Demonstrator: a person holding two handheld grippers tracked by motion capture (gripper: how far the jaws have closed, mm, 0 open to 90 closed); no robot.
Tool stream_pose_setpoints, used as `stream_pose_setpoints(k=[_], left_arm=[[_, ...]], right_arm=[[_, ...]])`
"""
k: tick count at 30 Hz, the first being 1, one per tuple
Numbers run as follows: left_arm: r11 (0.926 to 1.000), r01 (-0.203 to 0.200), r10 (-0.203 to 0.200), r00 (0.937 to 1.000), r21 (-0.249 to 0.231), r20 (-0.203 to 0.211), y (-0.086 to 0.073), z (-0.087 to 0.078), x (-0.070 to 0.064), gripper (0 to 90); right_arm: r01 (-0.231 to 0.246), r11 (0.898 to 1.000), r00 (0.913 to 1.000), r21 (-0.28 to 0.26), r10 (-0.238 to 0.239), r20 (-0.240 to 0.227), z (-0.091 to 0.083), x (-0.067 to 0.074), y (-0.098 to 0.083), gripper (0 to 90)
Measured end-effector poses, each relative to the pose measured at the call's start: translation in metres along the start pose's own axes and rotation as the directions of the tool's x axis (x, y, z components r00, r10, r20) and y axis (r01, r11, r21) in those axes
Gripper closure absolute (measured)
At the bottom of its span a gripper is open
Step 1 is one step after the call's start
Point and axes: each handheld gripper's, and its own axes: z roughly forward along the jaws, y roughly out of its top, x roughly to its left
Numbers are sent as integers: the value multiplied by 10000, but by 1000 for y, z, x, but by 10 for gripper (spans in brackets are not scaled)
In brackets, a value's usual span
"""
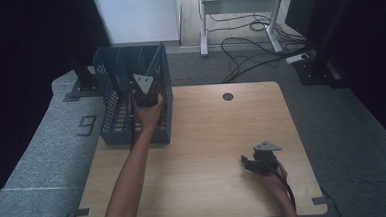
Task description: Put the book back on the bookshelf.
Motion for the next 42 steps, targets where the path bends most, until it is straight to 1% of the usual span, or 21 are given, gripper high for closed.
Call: stream_pose_setpoints(k=[3, 5, 6, 14, 15, 21, 24, 29, 34, 36, 37, 39, 42], left_arm=[[10000, -41, 42, 9999, -30, 148, -1, -2, -3, 799], [9998, -174, 175, 9997, -57, 177, -3, -5, -5, 783], [9998, -173, 173, 9994, -25, 293, -3, -7, -6, 771], [9992, -397, 390, 9965, 84, 744, -7, -14, -8, 652], [9994, -332, 320, 9959, 125, 847, -7, -14, -8, 637], [9997, -86, 62, 9942, 221, 1077, -9, -16, -4, 513], [9997, -60, 32, 9938, 244, 1115, -8, -16, -3, 488], [9995, -31, -7, 9929, 318, 1190, -7, -18, 0, 415], [9992, 24, -73, 9924, 396, 1229, -6, -21, 4, 373], [9990, 80, -138, 9913, 445, 1312, -6, -22, 5, 364], [9987, 50, -118, 9907, 500, 1358, -6, -22, 6, 362], [9985, -177, 104, 9905, 526, 1370, -7, -25, 6, 359], [9975, -132, 21, 9874, 690, 1579, -7, -28, 7, 328]], right_arm=[[0, 10000, 10000, 0, 0, 3, 0, 0, 0, 357], [-15, 10000, 10000, 6, 15, 4, 0, 0, 0, 357], [-16, 10000, 10000, 7, 16, 6, 0, 0, 0, 357], [-25, 10000, 10000, -1, 25, 33, -1, 1, -1, 357], [-24, 10000, 10000, -3, 24, 32, -1, 1, -1, 357], [-35, 10000, 10000, 1, 35, 29, -1, 1, -1, 357], [-36, 10000, 10000, 2, 36, 30, -1, 1, -1, 357], [-35, 10000, 10000, 1, 35, 29, -1, 1, -1, 357], [-36, 10000, 10000, 1, 36, 28, -1, 1, -1, 357], [-36, 10000, 10000, 2, 36, 28, -1, 1, -1, 357], [-38, 10000, 10000, 3, 38, 28, -1, 1, -1, 357], [-40, 10000, 10000, 1, 40, 27, -1, 1, -1, 357], [-42, 10000, 10000, -4, 42, 36, -1, 1, -1, 357]])
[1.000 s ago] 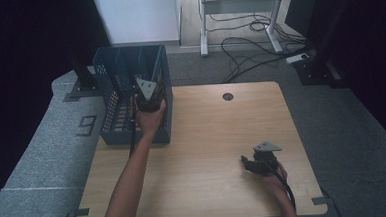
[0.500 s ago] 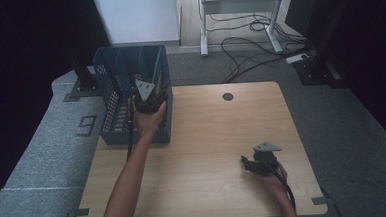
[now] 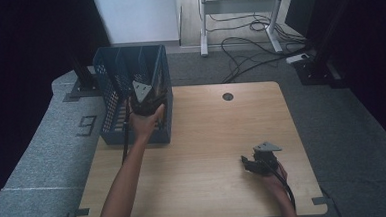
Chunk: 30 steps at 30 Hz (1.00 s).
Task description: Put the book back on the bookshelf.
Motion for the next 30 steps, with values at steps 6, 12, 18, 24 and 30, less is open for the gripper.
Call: stream_pose_setpoints(k=[6, 12, 18, 24, 30], left_arm=[[9996, 47, -60, 9989, 276, 469, 0, -9, 1, 299], [9983, 40, -83, 9971, 574, 760, -2, -21, 0, 261], [9977, -20, -53, 9943, 678, 1064, -6, -37, -4, 238], [9967, 53, -166, 9903, 815, 1382, -8, -53, -4, 230], [9932, -263, 41, 9814, 1133, 1920, -21, -70, -11, 226]], right_arm=[[7, 10000, 10000, -3, -7, -1, 0, 0, 0, 357], [5, 10000, 10000, -5, -5, -5, 0, 0, 0, 356], [8, 10000, 10000, 6, -8, -12, 0, 0, 0, 356], [-10, 10000, 10000, 31, 10, -23, 0, 0, 0, 356], [-24, 10000, 10000, 38, 24, -24, 0, 0, 0, 356]])
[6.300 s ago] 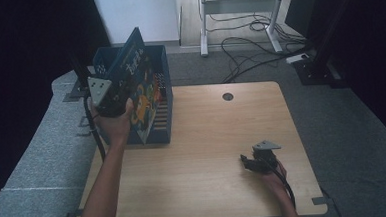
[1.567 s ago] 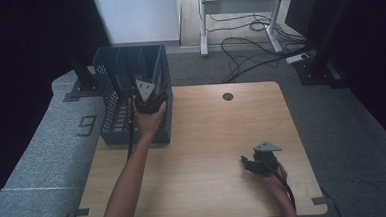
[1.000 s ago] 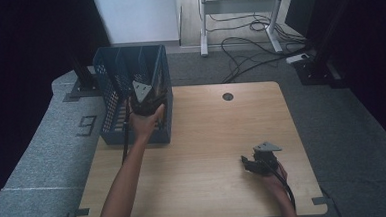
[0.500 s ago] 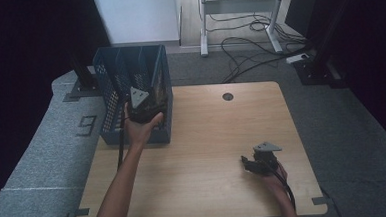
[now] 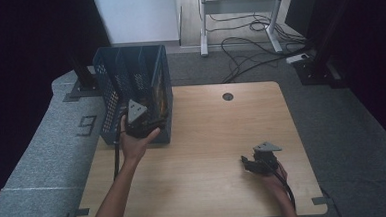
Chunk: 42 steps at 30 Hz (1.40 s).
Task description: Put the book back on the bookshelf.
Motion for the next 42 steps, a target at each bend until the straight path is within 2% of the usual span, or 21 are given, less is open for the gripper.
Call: stream_pose_setpoints(k=[9, 14, 18, 30, 38, 42], left_arm=[[9990, -9, -26, 9970, 449, 777, -23, -14, -11, 228], [9970, 230, -327, 9907, 745, 1324, -39, -20, -14, 230], [9950, 432, -568, 9862, 896, 1558, -53, -25, -14, 233], [9859, 521, -809, 9802, 1590, 1805, -97, -34, -17, 237], [9846, 592, -907, 9773, 1643, 1914, -110, -38, -18, 240], [9841, 562, -894, 9765, 1684, 1963, -111, -38, -18, 239]], right_arm=[[14, 10000, 10000, -13, -14, 0, 0, 0, 0, 355], [15, 10000, 10000, -13, -15, 0, 0, 0, 0, 356], [12, 10000, 10000, -13, -12, 1, 0, 0, 0, 356], [18, 10000, 10000, -12, -18, 6, 0, 0, 0, 355], [10, 10000, 10000, -9, -10, 22, 0, 0, 0, 351], [10, 10000, 10000, -9, -10, 23, 0, 0, 0, 350]])
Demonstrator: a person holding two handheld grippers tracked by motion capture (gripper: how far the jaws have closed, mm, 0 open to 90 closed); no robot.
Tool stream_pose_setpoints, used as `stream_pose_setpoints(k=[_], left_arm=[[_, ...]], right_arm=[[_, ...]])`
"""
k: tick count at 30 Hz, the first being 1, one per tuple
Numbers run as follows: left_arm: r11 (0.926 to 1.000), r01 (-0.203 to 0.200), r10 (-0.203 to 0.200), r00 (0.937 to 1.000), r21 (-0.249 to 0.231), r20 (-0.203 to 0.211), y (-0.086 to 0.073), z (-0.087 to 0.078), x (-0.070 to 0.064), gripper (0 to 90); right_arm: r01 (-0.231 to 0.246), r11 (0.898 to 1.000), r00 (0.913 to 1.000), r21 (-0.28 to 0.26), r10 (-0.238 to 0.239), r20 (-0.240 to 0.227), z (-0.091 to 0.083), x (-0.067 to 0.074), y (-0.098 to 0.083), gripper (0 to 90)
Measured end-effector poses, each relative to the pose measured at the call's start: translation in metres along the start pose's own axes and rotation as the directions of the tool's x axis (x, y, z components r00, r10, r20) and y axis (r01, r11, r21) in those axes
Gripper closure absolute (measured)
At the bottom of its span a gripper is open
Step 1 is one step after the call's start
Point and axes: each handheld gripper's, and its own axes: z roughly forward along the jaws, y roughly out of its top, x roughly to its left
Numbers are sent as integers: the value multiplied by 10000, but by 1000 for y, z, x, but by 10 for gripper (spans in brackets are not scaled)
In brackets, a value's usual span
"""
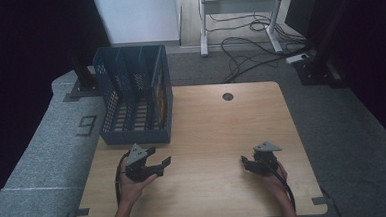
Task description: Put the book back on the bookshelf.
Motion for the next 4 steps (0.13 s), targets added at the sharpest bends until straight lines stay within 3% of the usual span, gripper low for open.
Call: stream_pose_setpoints(k=[4], left_arm=[[10000, -20, 20, 10000, -69, -88, -1, -3, -1, 239]], right_arm=[[-13, 10000, 10000, 8, 13, 33, 0, 0, 0, 338]])
